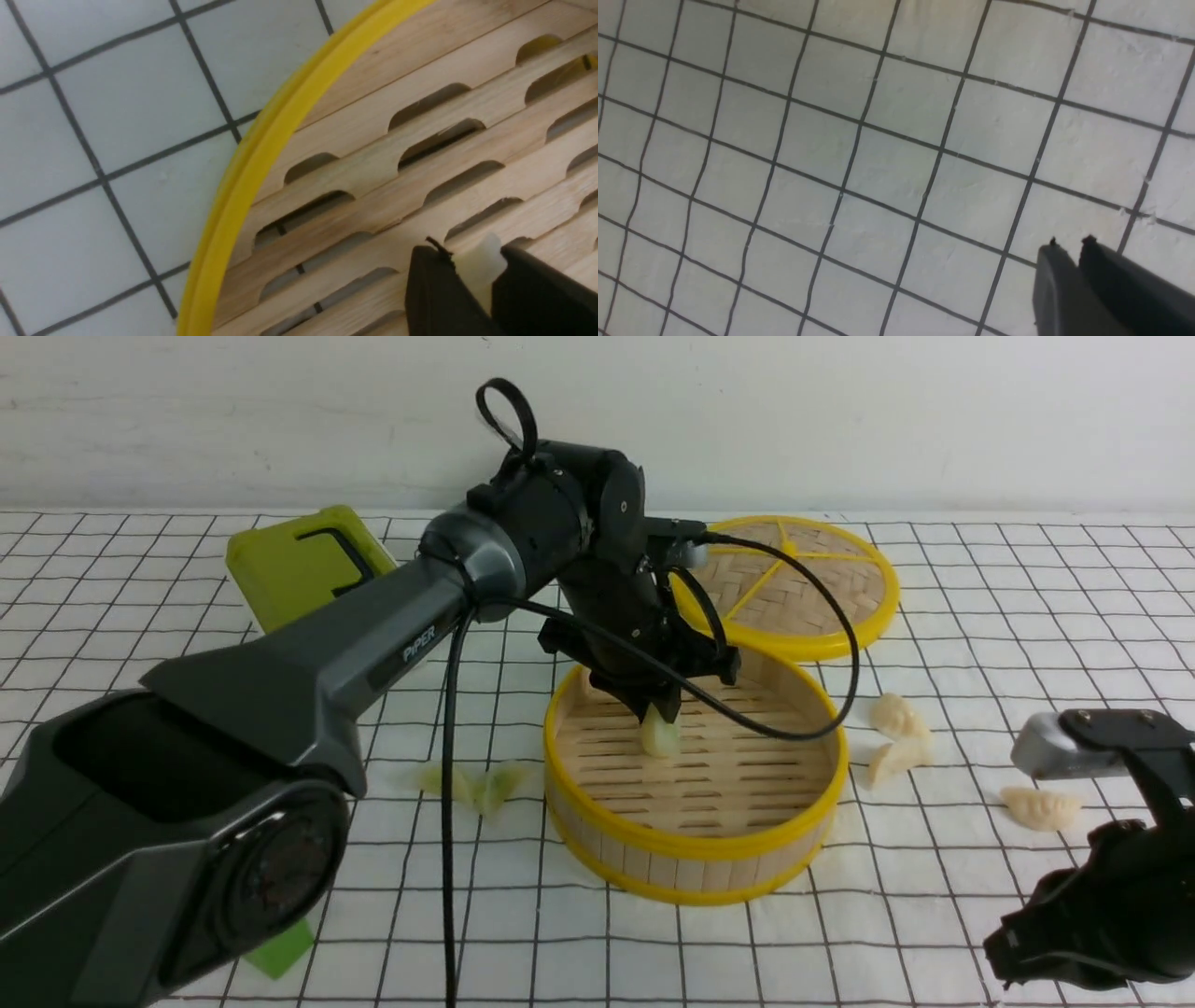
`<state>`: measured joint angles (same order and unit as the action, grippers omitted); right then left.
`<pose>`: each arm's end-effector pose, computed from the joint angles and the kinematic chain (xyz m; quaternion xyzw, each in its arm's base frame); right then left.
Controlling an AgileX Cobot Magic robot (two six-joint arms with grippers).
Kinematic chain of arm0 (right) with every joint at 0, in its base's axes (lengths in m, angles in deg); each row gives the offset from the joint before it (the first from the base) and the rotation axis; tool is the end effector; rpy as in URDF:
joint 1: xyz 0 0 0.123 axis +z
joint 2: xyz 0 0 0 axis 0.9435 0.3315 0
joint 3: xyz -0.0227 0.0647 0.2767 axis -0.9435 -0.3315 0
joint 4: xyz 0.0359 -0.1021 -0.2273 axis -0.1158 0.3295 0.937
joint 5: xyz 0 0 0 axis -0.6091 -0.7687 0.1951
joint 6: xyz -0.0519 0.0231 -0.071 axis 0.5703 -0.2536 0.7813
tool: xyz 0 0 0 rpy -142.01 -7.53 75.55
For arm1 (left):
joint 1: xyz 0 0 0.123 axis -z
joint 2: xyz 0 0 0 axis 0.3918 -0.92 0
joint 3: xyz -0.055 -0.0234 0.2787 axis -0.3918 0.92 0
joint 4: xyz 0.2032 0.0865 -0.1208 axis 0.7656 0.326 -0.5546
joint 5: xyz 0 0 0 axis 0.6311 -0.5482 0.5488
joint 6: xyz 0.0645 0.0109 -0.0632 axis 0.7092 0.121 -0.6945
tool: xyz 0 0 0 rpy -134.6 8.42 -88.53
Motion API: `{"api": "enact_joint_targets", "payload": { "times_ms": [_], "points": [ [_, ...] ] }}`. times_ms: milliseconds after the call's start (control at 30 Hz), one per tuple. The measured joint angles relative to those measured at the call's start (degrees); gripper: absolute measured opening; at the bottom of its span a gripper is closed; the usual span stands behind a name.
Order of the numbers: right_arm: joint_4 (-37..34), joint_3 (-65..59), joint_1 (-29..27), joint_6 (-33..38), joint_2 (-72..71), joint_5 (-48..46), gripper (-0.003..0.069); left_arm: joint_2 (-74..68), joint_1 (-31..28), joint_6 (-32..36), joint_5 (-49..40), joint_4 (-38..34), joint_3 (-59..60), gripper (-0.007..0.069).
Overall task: Put the dumplings into the steamer on the table with the white tablecloth.
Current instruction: 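Place the dumpling into the bamboo steamer basket with the left gripper, then reach for and grasp a dumpling on the table with the left gripper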
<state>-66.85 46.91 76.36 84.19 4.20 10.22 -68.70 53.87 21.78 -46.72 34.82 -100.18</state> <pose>0.2152 0.0562 0.2334 -0.0848 0.9570 0.1991 0.1934 0.4505 -0.2791 0.2113 0.1878 0.9537 -0.1249 0.1988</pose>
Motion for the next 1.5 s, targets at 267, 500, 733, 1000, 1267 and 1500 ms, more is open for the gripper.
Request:
{"api": "enact_joint_targets", "payload": {
  "times_ms": [267, 500, 733, 1000, 1267, 1500],
  "points": [
    [-1.7, 0.0, 0.0, 2.1, 0.0, -0.1, 0.0073, 0.5, 0.0, -6.1, -1.8, 0.6, 0.0, 0.0327],
    [-1.9, 0.0, 0.0, 2.3, 0.0, -0.1, 0.0076, 10.2, 0.1, -14.6, -9.3, 10.6, 0.0, 0.0425],
    [-1.9, 0.0, 0.0, 2.3, 0.0, -0.1, 0.0083, 22.2, -2.1, -16.6, -9.7, 17.9, 3.4, 0.0315],
    [-2.3, 0.0, 0.0, 2.3, 0.7, -0.1, 0.0087, 24.9, -10.2, -19.9, -9.2, 11.3, 28.7, 0.0209],
    [-2.5, 0.0, 0.0, 2.3, 0.7, -0.1, 0.0087, 24.3, -10.2, -36.6, 6.7, 10.5, 41.3, 0.0258],
    [-3.2, 0.0, 0.0, 2.3, 0.7, -0.1, 0.0087, 23.0, -10.2, -48.5, 13.3, 12.7, 41.4, 0.0396]
  ]
}}
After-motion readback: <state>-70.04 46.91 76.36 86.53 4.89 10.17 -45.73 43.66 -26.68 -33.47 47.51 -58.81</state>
